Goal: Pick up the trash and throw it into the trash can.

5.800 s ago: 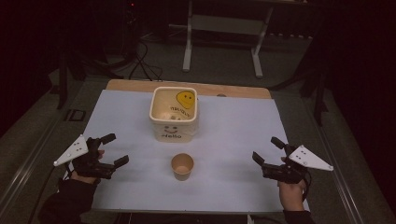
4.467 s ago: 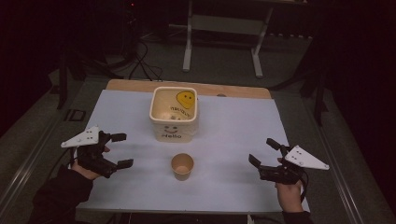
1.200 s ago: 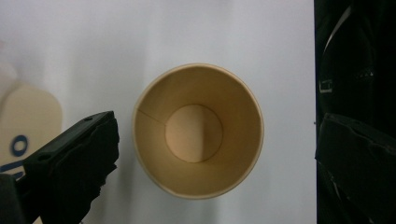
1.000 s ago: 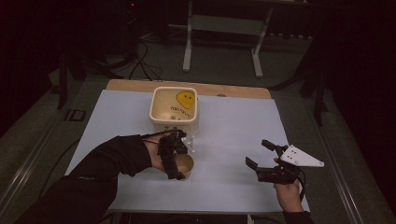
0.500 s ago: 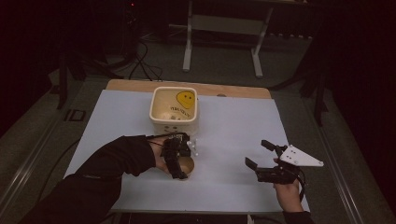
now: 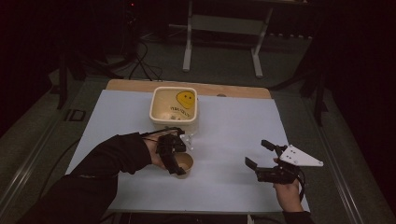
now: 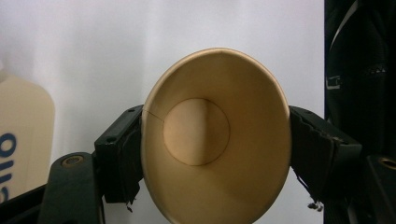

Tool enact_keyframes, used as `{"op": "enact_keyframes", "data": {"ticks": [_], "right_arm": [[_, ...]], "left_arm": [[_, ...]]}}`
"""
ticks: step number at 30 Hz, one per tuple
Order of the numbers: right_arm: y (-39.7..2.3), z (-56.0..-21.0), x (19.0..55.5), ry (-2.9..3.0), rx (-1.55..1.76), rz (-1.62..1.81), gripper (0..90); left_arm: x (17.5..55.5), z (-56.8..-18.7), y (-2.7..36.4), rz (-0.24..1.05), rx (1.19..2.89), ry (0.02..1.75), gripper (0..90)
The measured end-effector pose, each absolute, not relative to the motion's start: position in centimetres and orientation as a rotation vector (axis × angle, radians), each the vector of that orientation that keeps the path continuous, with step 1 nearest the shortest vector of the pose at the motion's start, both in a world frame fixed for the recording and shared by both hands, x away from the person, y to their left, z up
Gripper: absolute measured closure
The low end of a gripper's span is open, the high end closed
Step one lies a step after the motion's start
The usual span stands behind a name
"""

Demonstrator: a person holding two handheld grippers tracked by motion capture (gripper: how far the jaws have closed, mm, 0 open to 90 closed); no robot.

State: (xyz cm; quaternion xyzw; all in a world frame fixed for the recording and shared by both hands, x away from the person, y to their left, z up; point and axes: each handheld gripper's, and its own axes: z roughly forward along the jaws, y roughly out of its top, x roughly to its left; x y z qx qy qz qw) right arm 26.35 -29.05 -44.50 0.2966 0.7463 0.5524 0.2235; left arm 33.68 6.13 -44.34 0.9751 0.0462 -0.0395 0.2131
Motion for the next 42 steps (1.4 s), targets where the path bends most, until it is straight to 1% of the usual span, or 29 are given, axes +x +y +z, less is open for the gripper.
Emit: {"op": "enact_keyframes", "data": {"ticks": [9,24,42], "right_arm": [[-29.0,-44.5,26.4,2.058,0.819,1.531,10.6],[-29.0,-44.5,26.4,2.056,0.819,1.538,10.5],[-28.8,-44.6,26.5,2.063,0.820,1.548,10.6]], "left_arm": [[33.9,-43.1,7.5,-0.124,2.655,0.144,28.4],[34.2,-40.5,8.8,-0.095,2.604,0.152,29.8],[34.6,-36.6,9.4,-0.046,2.622,0.130,30.2]]}}
